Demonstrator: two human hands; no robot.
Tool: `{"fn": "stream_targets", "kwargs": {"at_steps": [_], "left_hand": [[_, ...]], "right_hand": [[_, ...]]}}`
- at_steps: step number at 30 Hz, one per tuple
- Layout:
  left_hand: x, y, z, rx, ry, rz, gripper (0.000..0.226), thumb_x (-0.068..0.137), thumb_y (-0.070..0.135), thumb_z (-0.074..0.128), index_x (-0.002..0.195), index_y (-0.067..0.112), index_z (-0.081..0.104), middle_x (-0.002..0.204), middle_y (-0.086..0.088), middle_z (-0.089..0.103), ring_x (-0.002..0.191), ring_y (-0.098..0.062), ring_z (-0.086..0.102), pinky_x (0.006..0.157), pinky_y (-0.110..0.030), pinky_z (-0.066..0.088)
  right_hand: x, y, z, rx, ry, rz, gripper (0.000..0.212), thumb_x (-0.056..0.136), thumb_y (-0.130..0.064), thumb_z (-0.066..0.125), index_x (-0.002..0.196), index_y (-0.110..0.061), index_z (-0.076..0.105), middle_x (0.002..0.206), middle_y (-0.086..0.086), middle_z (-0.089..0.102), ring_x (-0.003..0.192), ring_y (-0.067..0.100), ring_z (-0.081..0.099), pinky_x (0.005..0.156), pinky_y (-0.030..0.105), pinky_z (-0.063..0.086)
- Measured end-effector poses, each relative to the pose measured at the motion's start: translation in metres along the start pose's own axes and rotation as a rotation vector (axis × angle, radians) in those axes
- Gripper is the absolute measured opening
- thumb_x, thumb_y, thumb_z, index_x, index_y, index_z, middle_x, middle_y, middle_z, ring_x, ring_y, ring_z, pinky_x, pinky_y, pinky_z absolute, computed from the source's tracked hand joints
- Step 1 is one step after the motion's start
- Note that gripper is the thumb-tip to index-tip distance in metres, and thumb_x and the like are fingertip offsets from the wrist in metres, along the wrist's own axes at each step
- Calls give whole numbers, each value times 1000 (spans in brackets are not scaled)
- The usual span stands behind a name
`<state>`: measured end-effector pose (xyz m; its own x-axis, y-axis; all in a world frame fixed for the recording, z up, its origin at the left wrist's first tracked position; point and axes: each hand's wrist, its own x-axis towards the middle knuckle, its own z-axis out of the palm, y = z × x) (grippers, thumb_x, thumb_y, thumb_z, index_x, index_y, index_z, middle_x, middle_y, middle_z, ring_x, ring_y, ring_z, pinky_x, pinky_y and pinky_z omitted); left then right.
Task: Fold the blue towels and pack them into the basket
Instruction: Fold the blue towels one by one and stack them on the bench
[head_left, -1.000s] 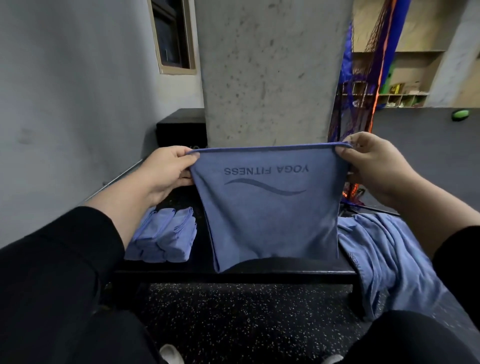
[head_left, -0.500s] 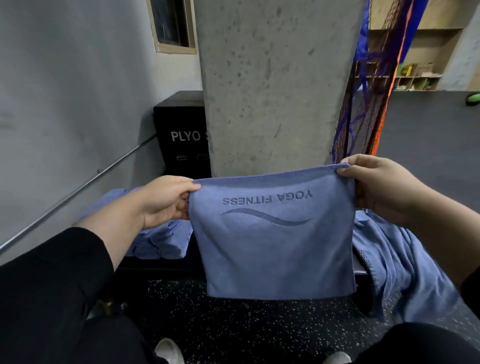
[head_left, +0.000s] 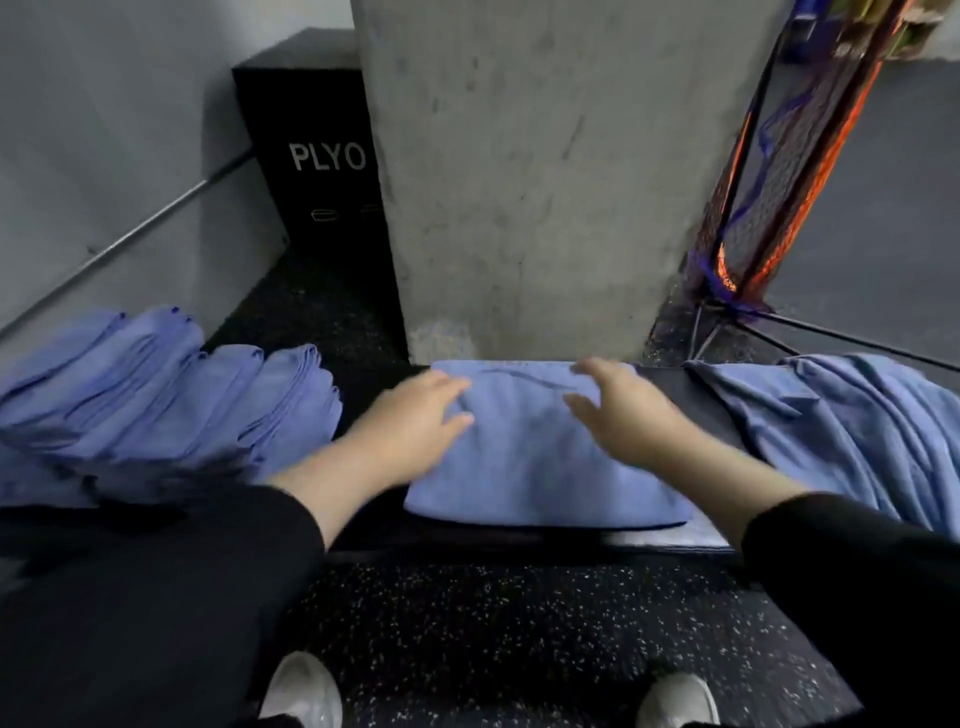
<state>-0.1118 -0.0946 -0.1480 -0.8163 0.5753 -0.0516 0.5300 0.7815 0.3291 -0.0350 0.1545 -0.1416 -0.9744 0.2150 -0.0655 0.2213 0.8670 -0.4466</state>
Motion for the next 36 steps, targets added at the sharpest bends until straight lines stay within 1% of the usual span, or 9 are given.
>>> {"fn": "stream_targets", "kwargs": {"at_steps": [4,9,13,15,19,22,24,31,36], "left_hand": [[-23,-13,48,216,-369,16,69,104,56,32,161,34,0,168,9,-16,154,-11,-13,125,-51,1],[-32,-24,44,221,-331,14,72,103,60,27,161,32,-5,167,12,-18,152,-5,-17,125,-51,-2],[-39,-24,45,244,-297,4,72,103,60,25,161,30,-3,167,10,-16,153,-7,-15,125,-49,-3],[-43,-27,45,241,-300,-3,72,103,61,23,161,28,-4,166,11,-18,153,-6,-15,126,-47,-4],[-50,-32,45,301,-211,21,70,103,61,23,162,24,12,169,6,-3,155,-9,-7,126,-46,-4],[-52,-25,46,303,-30,181,67,97,61,20,142,24,54,156,4,43,148,-14,32,121,-43,17],[-53,-12,49,276,-2,288,66,92,63,20,126,28,63,132,10,58,126,-14,53,109,-38,33],[-40,39,60,313,-39,274,59,93,72,36,129,29,53,122,10,51,114,-15,49,99,-38,39],[-26,31,59,220,48,136,17,96,28,52,108,23,61,105,7,53,107,-20,53,88,-36,39]], "right_hand": [[-25,37,59,-260,-262,-74,70,104,-51,37,161,-22,10,169,-4,-3,155,15,0,125,43,6],[-37,67,52,-266,-168,-203,66,104,-50,36,161,-27,10,166,-13,-2,154,9,-2,126,37,0],[-52,85,43,-130,-85,-321,54,101,-40,54,151,-22,41,163,-12,25,150,6,22,125,37,14],[-61,97,36,-166,-103,-347,57,99,-43,54,150,-21,43,162,-13,23,150,6,22,124,23,7],[-78,113,21,-139,-126,-321,62,94,-45,64,149,-24,45,159,-16,28,146,0,26,112,3,5],[-79,117,16,-221,-32,-448,39,87,-41,75,121,-24,67,144,-7,56,123,13,59,101,27,43],[-78,114,18,-295,34,-528,22,90,-40,67,106,-25,68,126,-7,63,105,19,65,82,38,52],[-69,91,20,-176,138,-281,14,95,-29,52,91,-16,57,84,1,62,79,29,58,71,42,47],[-60,90,15,-70,131,-183,8,98,-24,53,97,-16,52,87,6,66,82,32,59,71,41,44]]}}
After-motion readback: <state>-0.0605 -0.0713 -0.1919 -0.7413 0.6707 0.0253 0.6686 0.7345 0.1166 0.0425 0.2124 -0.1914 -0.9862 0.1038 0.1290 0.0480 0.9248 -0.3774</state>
